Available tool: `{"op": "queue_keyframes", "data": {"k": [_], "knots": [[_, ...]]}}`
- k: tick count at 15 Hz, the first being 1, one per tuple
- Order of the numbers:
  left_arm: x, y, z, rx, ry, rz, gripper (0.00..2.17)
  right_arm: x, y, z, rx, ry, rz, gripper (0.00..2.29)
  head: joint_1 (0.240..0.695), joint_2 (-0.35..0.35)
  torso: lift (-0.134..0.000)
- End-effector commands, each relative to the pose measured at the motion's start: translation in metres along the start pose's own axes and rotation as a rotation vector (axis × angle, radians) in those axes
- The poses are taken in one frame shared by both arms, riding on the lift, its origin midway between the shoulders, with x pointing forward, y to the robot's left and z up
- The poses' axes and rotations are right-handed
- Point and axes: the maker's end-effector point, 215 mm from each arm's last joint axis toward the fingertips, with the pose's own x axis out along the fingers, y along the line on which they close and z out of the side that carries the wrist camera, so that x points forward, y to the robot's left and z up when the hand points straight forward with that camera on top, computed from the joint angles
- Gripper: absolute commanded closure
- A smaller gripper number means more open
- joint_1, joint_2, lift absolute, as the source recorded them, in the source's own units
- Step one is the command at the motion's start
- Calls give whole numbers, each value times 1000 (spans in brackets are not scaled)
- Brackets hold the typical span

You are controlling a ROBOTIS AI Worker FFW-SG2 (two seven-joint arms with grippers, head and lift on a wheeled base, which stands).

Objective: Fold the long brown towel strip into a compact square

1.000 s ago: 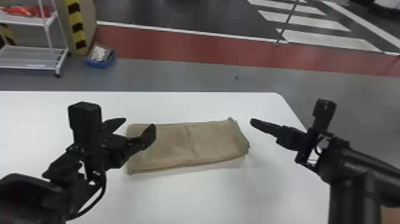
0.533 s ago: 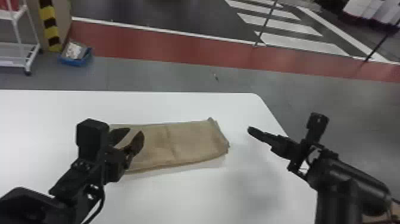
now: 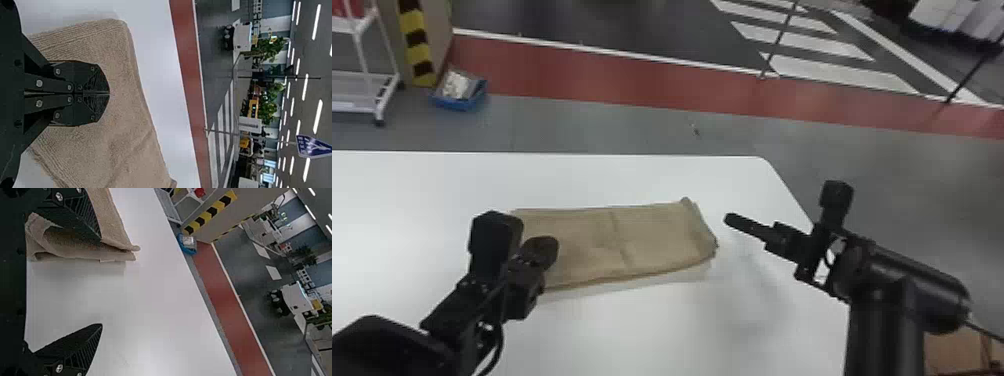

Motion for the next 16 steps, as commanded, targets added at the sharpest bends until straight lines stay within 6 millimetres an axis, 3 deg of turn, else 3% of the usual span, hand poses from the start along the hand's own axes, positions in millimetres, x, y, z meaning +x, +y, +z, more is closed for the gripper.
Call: {"op": "queue_keyframes", "data": {"k": [1,4,8,10,16], "knots": [[0,2,-1,9,4,7,2101,8,19,-6,37,62,16,117,695,-350,-124],[1,3,1,18,2,10,2101,23,39,-6,13,85,11,137,695,-350,-124],[2,5,-3,20,9,8,2101,44,50,-4,-42,134,-34,191,695,-319,-124],[1,6,-5,19,12,9,2101,49,58,-13,-61,186,-47,194,695,-309,-124],[1,7,-3,14,9,7,2101,54,51,-30,-77,256,-93,262,695,-290,-124]]}}
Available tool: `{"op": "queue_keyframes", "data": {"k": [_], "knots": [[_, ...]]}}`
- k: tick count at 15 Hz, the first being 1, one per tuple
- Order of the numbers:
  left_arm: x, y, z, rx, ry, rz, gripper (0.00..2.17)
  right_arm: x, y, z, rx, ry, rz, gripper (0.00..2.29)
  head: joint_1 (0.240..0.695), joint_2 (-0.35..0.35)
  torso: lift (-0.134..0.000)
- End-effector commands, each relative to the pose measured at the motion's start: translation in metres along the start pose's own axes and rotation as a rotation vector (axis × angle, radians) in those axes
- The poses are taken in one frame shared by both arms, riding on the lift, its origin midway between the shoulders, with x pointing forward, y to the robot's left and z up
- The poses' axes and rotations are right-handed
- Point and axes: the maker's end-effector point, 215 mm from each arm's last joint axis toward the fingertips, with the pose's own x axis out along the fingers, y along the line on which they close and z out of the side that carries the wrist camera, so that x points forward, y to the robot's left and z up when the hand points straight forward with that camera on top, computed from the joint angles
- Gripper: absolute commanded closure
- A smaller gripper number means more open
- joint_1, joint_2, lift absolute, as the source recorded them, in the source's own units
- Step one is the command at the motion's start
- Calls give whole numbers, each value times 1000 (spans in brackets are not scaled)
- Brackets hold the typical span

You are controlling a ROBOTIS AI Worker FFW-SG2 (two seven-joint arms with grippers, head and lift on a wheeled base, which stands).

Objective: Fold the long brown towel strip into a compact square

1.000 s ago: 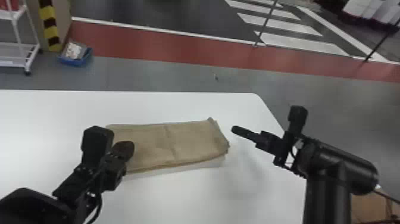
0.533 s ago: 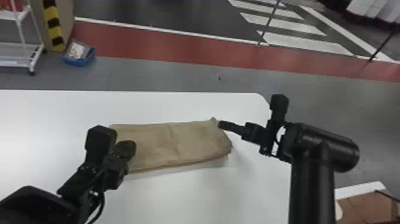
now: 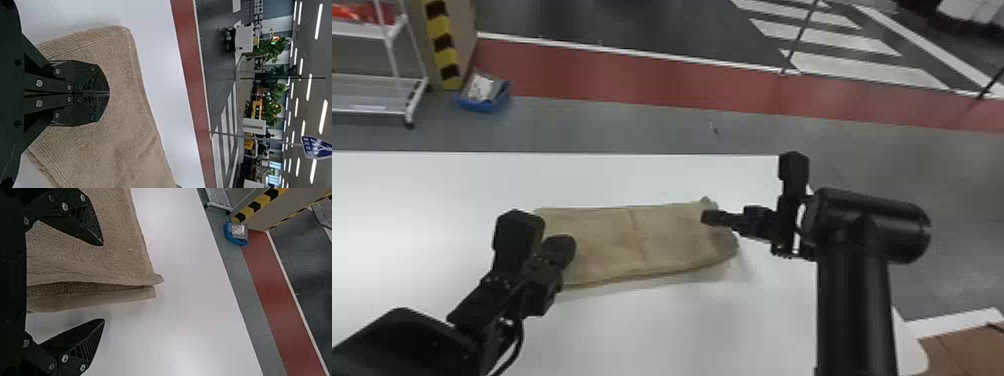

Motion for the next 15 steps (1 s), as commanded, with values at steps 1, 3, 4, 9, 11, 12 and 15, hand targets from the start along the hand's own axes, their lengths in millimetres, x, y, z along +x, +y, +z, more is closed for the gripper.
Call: {"op": "queue_keyframes", "data": {"k": [1,3,4,9,11,12,15], "knots": [[0,0,1,-1,-1,0,2101,3,-3,-2,2,9,-6,289,695,-291,-124],[0,2,1,0,-2,2,2101,5,-3,-2,2,9,0,475,695,-292,-124],[0,1,2,-2,-3,1,2101,7,0,-4,2,11,6,475,695,-292,-124],[1,-1,4,0,-4,-4,2101,11,10,-10,-6,24,24,593,695,-285,-124],[1,-1,-1,1,11,-4,2101,13,15,-11,-9,26,30,593,695,-279,-124],[0,-3,2,1,7,-6,2101,13,15,-13,-8,25,34,616,695,-277,-124],[0,-2,0,3,12,-7,2101,13,14,-16,0,29,44,761,695,-274,-124]]}}
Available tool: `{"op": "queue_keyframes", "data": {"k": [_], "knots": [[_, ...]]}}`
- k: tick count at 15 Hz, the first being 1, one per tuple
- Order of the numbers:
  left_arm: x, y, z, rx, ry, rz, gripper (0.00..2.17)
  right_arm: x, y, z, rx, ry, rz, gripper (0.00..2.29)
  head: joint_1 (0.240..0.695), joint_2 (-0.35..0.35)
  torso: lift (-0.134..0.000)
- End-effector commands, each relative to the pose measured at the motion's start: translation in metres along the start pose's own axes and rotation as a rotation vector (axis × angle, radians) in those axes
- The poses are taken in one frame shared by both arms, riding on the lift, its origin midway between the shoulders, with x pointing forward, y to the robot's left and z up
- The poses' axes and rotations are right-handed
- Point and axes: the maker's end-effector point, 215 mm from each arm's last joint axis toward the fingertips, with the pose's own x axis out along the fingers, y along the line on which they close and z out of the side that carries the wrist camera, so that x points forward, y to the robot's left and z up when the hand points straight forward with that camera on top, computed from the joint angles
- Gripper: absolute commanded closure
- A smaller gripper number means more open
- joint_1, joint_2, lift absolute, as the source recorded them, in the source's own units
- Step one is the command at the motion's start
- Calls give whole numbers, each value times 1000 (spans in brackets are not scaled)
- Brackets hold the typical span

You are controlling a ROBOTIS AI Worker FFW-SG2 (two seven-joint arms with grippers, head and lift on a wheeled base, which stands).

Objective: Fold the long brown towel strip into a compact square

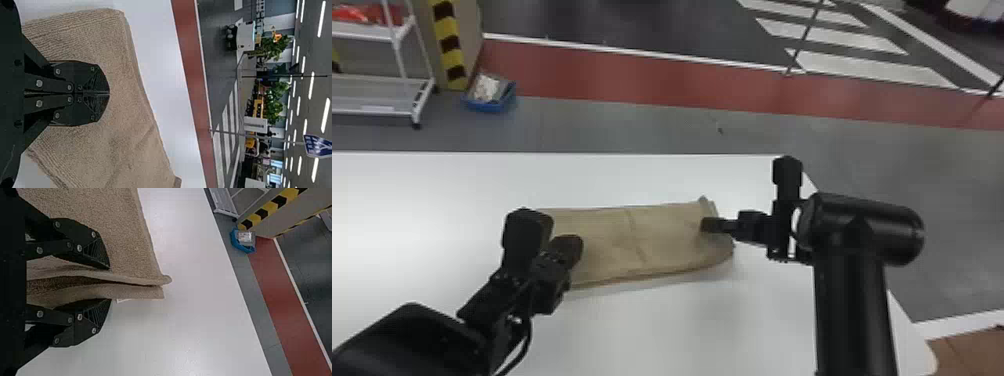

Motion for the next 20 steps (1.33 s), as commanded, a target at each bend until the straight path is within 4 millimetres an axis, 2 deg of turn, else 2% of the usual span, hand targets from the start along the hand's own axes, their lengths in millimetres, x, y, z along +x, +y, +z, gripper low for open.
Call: {"op": "queue_keyframes", "data": {"k": [1,3,6,10,13,15,18,19,20], "knots": [[0,0,-1,-1,5,-2,2101,-1,0,-3,8,-1,9,765,695,-274,-124],[0,-2,-4,2,13,-4,2101,-5,3,-4,26,-5,32,971,695,-275,-124],[0,-1,-7,3,23,-4,2101,-17,8,0,55,-24,67,974,695,-275,-124],[0,-2,-10,4,33,-6,2101,-43,36,4,77,-24,130,974,695,-273,-124],[1,-9,-8,6,30,-19,2101,-58,64,3,86,-9,195,971,695,-263,-124],[1,-17,-8,9,30,-35,2101,-62,83,9,65,-36,217,971,695,-256,-124],[-6,-14,5,4,6,-47,2101,-73,97,24,59,-72,247,971,695,-243,-124],[-9,-10,3,-4,22,-47,2101,-75,95,26,65,-76,249,971,695,-242,-124],[-13,-10,9,-14,12,-56,2101,-77,94,28,72,-81,251,971,695,-239,-124]]}}
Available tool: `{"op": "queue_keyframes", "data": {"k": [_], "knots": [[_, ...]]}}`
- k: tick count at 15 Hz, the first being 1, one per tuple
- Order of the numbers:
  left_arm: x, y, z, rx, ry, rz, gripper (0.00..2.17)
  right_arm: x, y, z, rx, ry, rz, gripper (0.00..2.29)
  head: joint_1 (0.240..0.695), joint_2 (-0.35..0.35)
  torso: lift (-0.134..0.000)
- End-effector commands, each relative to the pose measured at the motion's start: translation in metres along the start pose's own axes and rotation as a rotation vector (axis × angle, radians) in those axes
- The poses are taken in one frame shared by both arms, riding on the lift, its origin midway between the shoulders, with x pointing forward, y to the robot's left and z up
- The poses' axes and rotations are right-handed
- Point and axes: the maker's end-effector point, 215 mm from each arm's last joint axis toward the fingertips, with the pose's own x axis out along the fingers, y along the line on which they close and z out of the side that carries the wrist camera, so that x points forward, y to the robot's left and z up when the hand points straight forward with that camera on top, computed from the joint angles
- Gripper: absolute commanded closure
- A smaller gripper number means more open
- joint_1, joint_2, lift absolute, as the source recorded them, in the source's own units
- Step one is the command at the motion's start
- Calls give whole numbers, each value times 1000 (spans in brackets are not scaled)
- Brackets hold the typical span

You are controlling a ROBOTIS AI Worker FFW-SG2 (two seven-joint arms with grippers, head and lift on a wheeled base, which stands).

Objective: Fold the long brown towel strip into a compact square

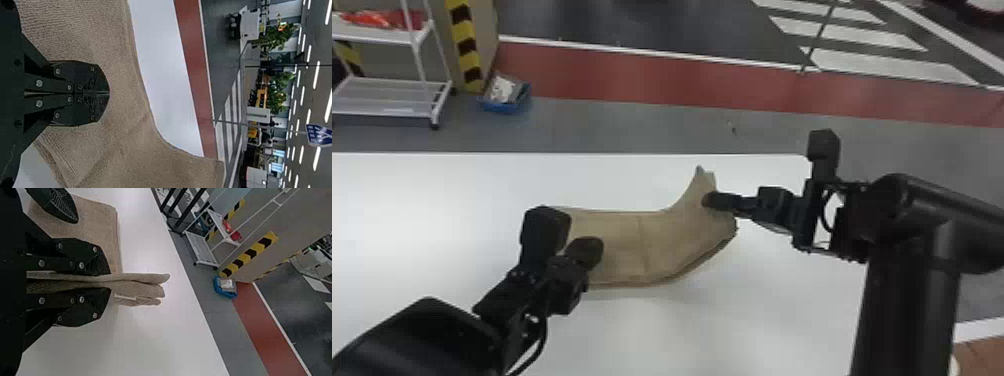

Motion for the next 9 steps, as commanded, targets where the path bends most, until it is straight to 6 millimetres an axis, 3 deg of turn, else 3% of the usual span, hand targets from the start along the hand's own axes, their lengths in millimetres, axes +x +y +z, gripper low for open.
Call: {"op": "queue_keyframes", "data": {"k": [1,4,6,9], "knots": [[-10,3,7,-16,0,-4,2101,-4,1,5,16,-15,17,971,695,-235,-124],[-21,20,18,-11,-9,32,2101,-8,1,11,22,-29,24,971,695,-232,-124],[-18,43,7,-20,24,61,2101,-12,2,17,19,-44,28,971,695,-220,-124],[-5,43,-21,-23,77,50,2101,-12,12,18,23,-50,67,971,695,-200,-124]]}}
